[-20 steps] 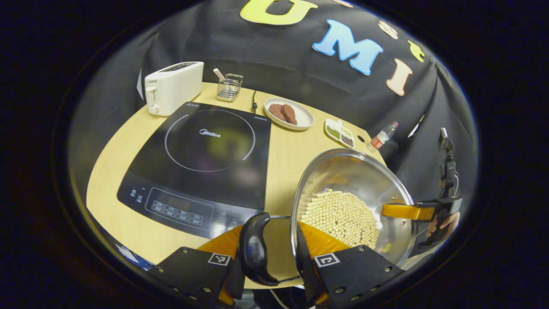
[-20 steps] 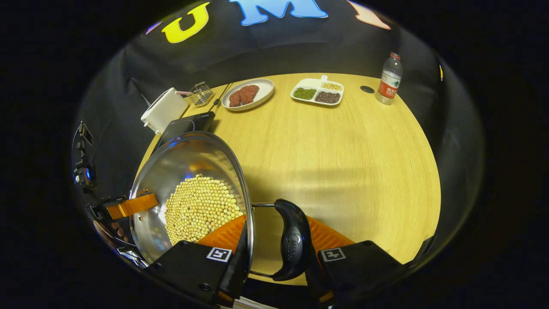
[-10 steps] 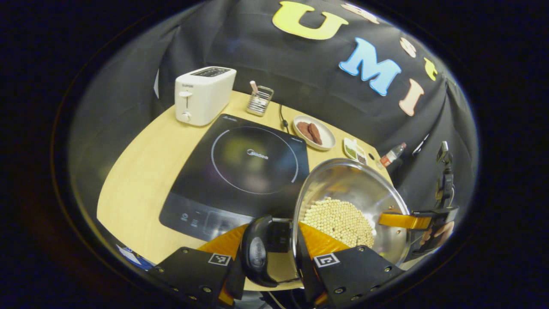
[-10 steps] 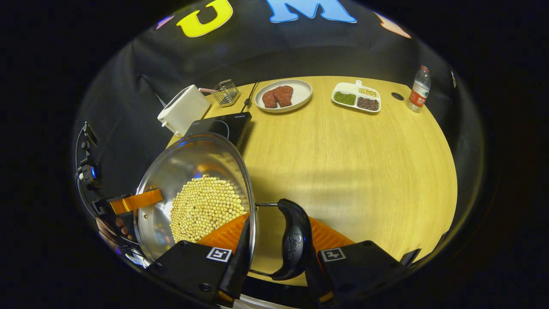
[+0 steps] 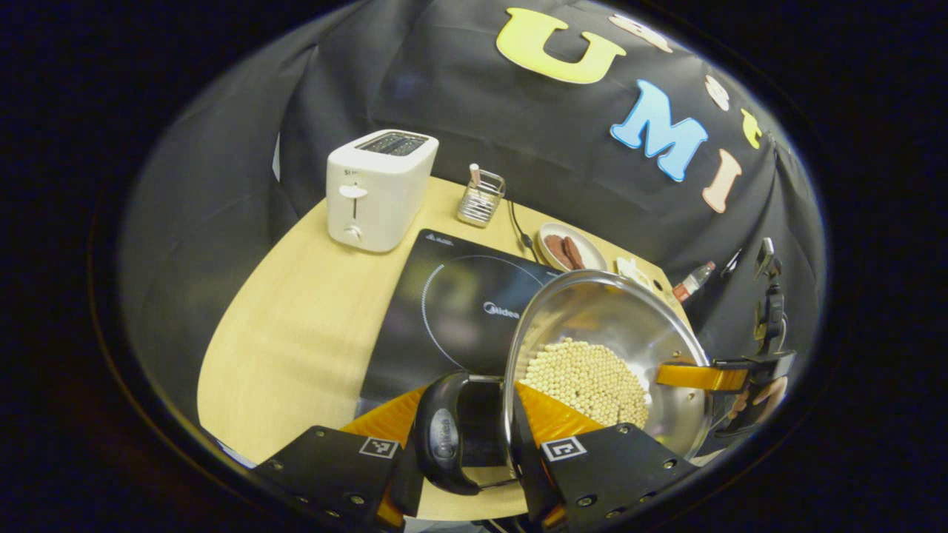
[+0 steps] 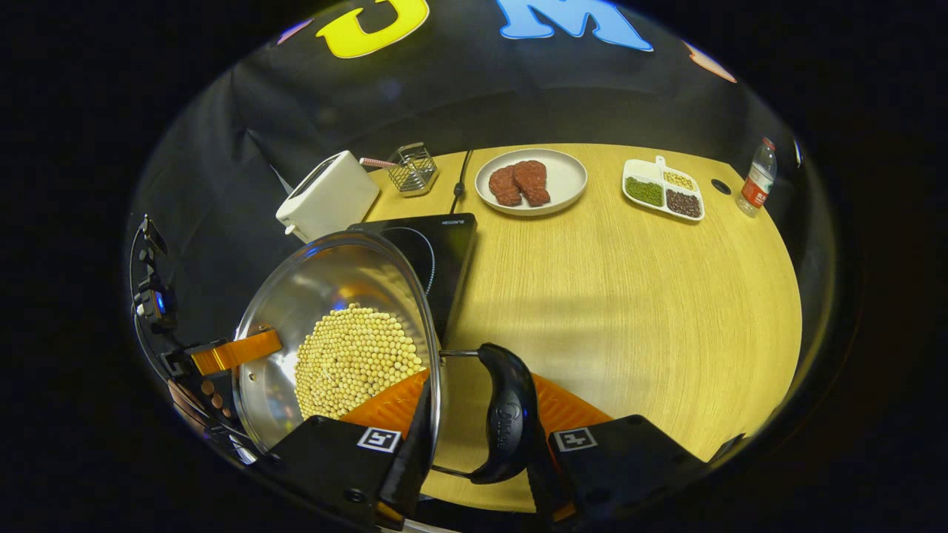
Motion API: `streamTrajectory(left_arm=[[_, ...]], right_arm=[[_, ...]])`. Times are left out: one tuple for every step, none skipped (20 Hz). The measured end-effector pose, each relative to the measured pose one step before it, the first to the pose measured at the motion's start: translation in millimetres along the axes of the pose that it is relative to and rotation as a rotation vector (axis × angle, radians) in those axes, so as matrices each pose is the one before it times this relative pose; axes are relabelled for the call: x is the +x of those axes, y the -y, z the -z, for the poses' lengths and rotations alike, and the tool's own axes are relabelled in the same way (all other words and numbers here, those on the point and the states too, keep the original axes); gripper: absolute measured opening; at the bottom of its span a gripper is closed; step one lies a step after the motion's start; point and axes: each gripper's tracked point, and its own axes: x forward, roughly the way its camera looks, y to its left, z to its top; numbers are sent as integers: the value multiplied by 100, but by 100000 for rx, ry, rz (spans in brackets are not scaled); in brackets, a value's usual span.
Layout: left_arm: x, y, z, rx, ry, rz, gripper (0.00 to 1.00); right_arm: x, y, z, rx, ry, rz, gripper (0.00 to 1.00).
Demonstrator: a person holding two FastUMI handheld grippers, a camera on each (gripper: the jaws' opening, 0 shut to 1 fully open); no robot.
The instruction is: First push the handle of the pot to place it horizontally, then grasp the pot with both hands and set it on the induction cooktop.
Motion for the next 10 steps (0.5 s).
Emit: streamTrajectory(left_arm=[[463, -647, -593, 135, 161, -230, 55], [501, -641, -548, 101, 76, 92, 55], [586, -552, -473, -116, -9, 254, 55], [659, -496, -580, 110, -132, 325, 58], [584, -534, -543, 135, 12, 307, 58], [670, -480, -658, 181, 195, 283, 58], [695, -456, -510, 283, 199, 272, 58], [737, -418, -623, 622, 115, 125, 54], [668, -418, -463, 941, -214, 68, 54], [721, -355, -513, 878, 250, 288, 51]], right_arm=[[516, -515, -439, 121, -26, 108, 58], [496, -365, -571, 556, 265, -40, 58], [641, -403, -648, 557, 110, 73, 60], [577, -323, -541, 166, 227, 192, 60], [522, -363, -615, 203, 393, 317, 57], [488, -279, -631, 56, 694, 346, 60], [629, -120, -470, 224, 499, 438, 60], [549, -116, -403, 766, 224, 444, 57], [647, -118, -369, 1166, -185, 219, 60], [615, -62, -346, 1204, -211, 161, 60]])
